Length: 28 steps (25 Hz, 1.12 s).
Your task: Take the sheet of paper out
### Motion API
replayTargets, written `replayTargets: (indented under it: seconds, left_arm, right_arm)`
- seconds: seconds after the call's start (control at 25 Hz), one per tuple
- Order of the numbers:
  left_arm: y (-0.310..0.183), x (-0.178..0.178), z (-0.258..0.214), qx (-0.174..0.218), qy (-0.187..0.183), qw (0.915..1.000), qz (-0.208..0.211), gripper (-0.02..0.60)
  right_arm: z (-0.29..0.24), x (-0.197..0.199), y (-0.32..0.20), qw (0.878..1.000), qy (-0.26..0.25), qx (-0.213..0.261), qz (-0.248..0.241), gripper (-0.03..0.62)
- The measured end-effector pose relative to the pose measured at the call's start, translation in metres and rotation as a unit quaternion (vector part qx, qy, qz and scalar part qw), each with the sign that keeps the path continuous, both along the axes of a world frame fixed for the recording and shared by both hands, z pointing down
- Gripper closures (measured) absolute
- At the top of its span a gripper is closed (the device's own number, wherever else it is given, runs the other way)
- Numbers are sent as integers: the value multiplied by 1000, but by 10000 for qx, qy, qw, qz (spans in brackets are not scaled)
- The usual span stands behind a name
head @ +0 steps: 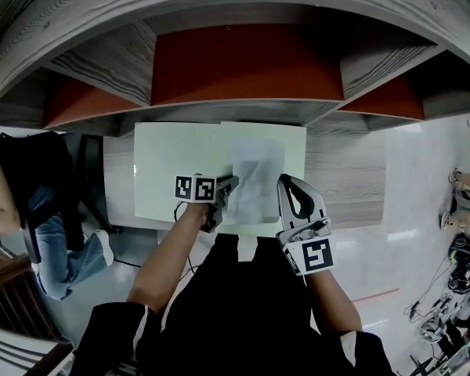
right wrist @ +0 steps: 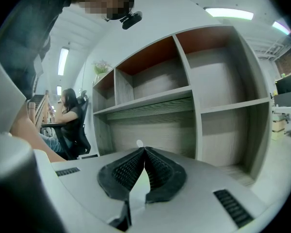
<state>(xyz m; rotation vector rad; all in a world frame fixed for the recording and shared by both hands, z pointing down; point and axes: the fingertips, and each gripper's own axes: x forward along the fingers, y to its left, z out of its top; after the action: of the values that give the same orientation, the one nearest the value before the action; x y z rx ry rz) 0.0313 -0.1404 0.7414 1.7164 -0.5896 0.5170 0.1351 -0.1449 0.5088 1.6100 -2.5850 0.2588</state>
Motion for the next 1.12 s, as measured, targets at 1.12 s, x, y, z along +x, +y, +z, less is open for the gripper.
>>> replayTargets:
  seconds: [1.12]
  left_arm:
    - [-12,-74,-5,122,-487,9968,-629,575]
  right_arm:
    - [-18,-32,0,9989,21,75,-454,571]
